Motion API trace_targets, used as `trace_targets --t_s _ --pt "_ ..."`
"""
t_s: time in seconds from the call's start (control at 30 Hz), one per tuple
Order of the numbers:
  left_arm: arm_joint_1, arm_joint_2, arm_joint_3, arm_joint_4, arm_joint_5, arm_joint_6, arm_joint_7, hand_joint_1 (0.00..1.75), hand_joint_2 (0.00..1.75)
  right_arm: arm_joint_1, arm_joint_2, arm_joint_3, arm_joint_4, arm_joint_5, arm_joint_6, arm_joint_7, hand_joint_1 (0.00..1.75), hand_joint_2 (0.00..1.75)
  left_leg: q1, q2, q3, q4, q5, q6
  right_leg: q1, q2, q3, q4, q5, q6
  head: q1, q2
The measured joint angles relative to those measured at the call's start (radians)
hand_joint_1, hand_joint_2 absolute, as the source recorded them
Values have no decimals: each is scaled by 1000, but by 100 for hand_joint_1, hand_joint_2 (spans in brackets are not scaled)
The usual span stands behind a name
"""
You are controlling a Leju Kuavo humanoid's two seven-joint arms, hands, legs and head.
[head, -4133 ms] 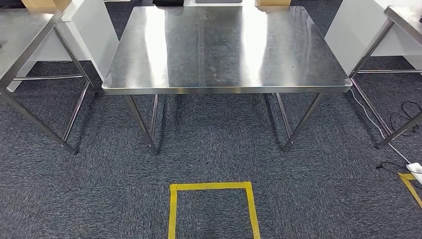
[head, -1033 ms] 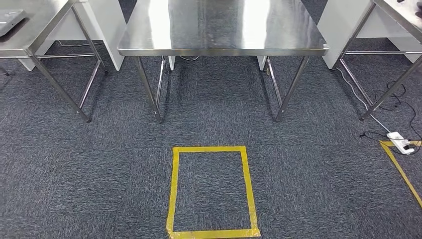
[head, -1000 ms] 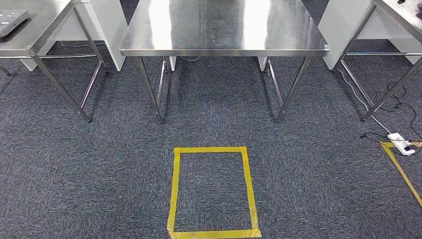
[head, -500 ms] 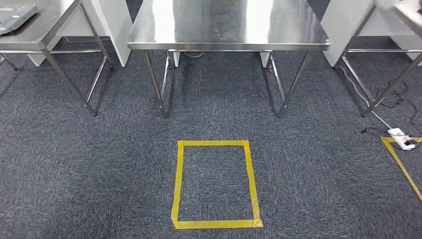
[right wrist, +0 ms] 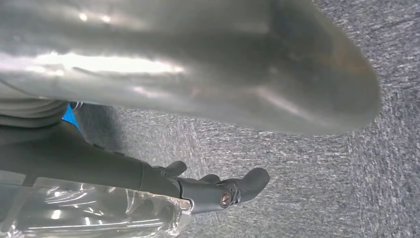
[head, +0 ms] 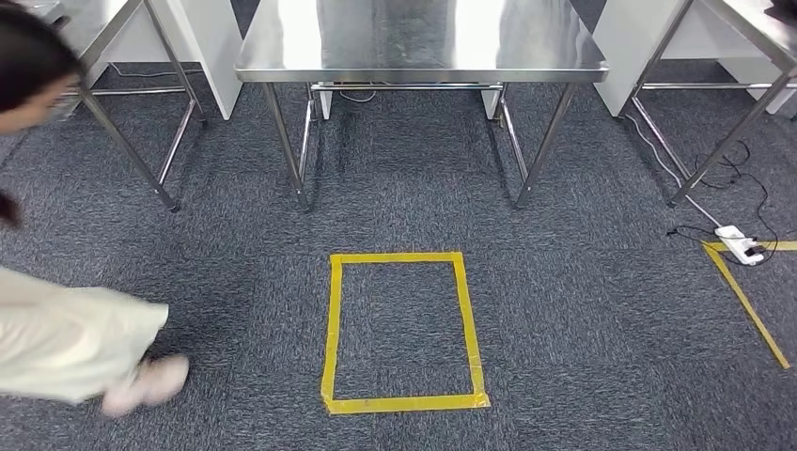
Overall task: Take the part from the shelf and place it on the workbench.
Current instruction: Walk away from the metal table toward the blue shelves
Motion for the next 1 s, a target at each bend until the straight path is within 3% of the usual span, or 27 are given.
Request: trace_targets --t_s 0.07,0.1,0.13,0.2,0.23,0.27,0.3,0.37,0.43,0.47,0.6,0.7,1.0 --pt "-1 0 0 0 0 0 0 0 0 1 -1 0 0 -1 0 0 0 0 -3 3 -11 -5 13 20 2 0 -10 5 1 14 4 0" --pt "-2 -1 0 0 0 0 1 0 0 1 -1 0 0 -1 0 0 0 0 -4 5 -17 -8 22 31 3 0 -21 24 -15 14 8 0" --pt "-3 -1 0 0 0 -1 1 0 0 1 -1 0 0 -1 0 0 0 0 -5 8 -26 -12 32 42 2 0 -39 65 -46 9 12 0" --pt "-4 -1 0 0 -1 0 0 0 0 1 0 0 0 -1 0 0 0 0 -8 11 -47 -12 47 52 1 1 -85 189 -122 -3 22 0" --pt "-4 -1 0 0 -4 2 0 0 0 1 1 0 0 -1 0 0 0 0 -11 13 -58 -12 55 53 1 1 -101 247 -146 -2 26 0" --pt "-4 -1 0 0 -6 4 -1 0 0 1 1 0 0 -1 0 0 0 0 -13 14 -68 -11 62 53 2 1 -104 278 -150 3 28 0" --pt "-4 -1 0 0 -9 6 -2 0 0 1 0 0 0 -1 0 1 0 0 -15 15 -77 -11 69 53 2 1 -88 273 -137 12 29 0" --pt "-5 -1 -1 0 -10 9 -3 0 0 1 0 0 0 -1 4 2 0 0 -18 16 -89 -10 81 49 5 0 0 155 -94 21 32 0" --pt "-5 -2 -1 0 -10 11 -3 0 0 -2 -1 0 0 0 15 3 0 0 -21 17 -96 -10 91 41 13 0 94 10 -79 13 33 0" --pt "-6 -2 -1 0 -10 11 -4 0 0 -3 -1 0 0 0 22 3 0 0 -23 18 -97 -9 95 36 17 0 114 -30 -81 6 34 0" --pt "-7 -2 -1 0 -10 14 -5 0 0 -3 -2 0 0 0 38 3 0 0 -23 17 -100 -7 83 38 14 0 110 -49 -81 -8 25 0" --pt "-7 -2 -1 0 -10 15 -5 0 0 -2 -2 0 0 -1 39 3 0 0 -15 17 -102 -11 108 24 20 0 104 -44 -76 -19 21 0" --pt "-6 -2 -1 0 -10 23 -5 0 0 -1 -2 4 0 9 39 6 0 0 -14 17 -105 -11 114 21 26 -1 96 -39 -74 -22 16 0"
